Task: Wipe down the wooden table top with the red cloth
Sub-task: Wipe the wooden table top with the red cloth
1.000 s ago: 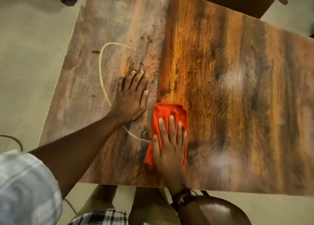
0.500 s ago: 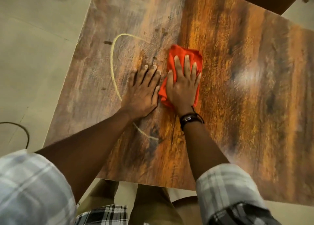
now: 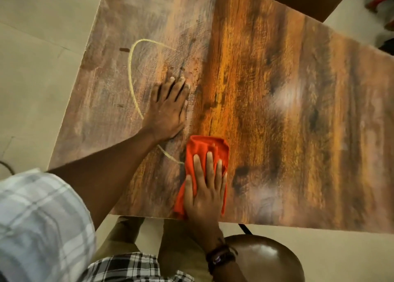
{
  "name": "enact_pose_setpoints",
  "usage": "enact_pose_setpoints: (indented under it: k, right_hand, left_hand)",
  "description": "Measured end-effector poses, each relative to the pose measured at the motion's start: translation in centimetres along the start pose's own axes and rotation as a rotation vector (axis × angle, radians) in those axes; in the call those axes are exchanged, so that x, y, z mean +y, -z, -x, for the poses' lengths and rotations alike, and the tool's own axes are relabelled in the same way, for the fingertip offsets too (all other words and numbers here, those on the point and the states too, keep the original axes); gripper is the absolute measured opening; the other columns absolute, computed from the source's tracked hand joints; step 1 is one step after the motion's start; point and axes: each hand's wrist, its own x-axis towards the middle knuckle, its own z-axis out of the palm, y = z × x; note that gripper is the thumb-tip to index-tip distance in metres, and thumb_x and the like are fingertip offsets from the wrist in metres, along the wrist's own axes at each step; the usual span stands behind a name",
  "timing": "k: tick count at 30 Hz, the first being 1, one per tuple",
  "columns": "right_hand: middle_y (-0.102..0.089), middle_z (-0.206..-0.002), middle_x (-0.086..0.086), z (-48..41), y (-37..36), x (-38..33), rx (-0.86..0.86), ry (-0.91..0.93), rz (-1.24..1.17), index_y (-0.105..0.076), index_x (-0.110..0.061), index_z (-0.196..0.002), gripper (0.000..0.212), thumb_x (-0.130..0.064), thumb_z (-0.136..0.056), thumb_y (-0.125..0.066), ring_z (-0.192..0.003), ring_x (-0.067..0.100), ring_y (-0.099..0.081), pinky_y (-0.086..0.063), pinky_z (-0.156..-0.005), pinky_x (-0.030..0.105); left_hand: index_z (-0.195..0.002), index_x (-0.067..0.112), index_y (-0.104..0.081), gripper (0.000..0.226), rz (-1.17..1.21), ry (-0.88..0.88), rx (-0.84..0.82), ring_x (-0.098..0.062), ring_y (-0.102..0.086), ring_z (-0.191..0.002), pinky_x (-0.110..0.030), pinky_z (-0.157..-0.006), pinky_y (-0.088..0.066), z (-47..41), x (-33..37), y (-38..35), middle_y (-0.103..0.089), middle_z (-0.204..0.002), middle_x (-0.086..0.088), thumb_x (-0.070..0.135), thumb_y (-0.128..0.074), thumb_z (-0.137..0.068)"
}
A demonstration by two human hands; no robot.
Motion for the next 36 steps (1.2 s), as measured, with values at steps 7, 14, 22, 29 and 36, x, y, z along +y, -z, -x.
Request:
enact_pose_setpoints:
  k: [7,14,22,29,36]
  right_hand:
    - [-0.014,-0.167,-0.001,-6.0,-0.2,0.0,-0.015,-0.029,-0.015,-0.032,-0.031,-0.155,0.057,-0.046,-0.101,-0.035,-0.156,0.024,-0.004,-0.002,-0.124,0.05]
    - [-0.019,-0.166,0.001,-21.4,-1.2,-0.4,0.035,-0.066,0.006,-0.032,-0.032,-0.155,0.057,-0.048,-0.101,-0.034,-0.154,0.03,-0.013,-0.005,-0.122,0.052]
    - [-0.019,-0.166,0.001,-12.3,-1.7,-2.1,0.081,-0.041,-0.007,-0.033,-0.03,-0.155,0.055,-0.045,-0.102,-0.033,-0.155,0.028,-0.012,-0.009,-0.124,0.051]
    - [-0.017,-0.167,-0.001,4.5,-1.6,-2.4,-0.005,0.01,0.066,-0.025,-0.033,-0.157,0.059,-0.04,-0.101,-0.04,-0.155,0.027,-0.013,-0.019,-0.121,0.055]
    - [-0.014,-0.168,-0.003,-1.0,-1.8,-2.7,-0.022,-0.003,0.039,-0.026,-0.035,-0.157,0.058,-0.045,-0.101,-0.038,-0.156,0.025,-0.005,-0.008,-0.124,0.053]
  left_hand:
    - [-0.153,0.013,-0.031,0.06,-0.008,0.01,0.007,-0.031,-0.02,-0.151,-0.055,-0.12,-0.012,-0.2,-0.1,-0.2,-0.026,-0.163,-0.008,0.036,-0.018,-0.099]
    - [-0.157,0.015,-0.024,0.059,0.002,0.012,0.019,-0.028,-0.012,-0.154,-0.052,-0.123,-0.007,-0.1,0.1,-0.7,-0.02,-0.166,-0.006,0.034,-0.018,-0.101]
    - [-0.155,0.013,-0.028,0.065,0.052,-0.015,0.006,-0.029,-0.015,-0.153,-0.052,-0.123,-0.008,0.4,-0.2,-0.2,-0.025,-0.164,-0.008,0.033,-0.018,-0.095]
    - [-0.134,0.008,-0.055,0.05,0.058,-0.115,0.028,-0.033,-0.048,-0.128,-0.047,-0.107,-0.028,-0.9,-1.8,1.9,-0.057,-0.138,-0.013,0.031,-0.031,-0.097]
    - [-0.146,0.004,-0.04,0.054,0.013,-0.081,0.108,-0.036,-0.036,-0.138,-0.051,-0.116,-0.023,-2.7,-6.4,2.0,-0.043,-0.148,-0.018,0.034,-0.033,-0.101]
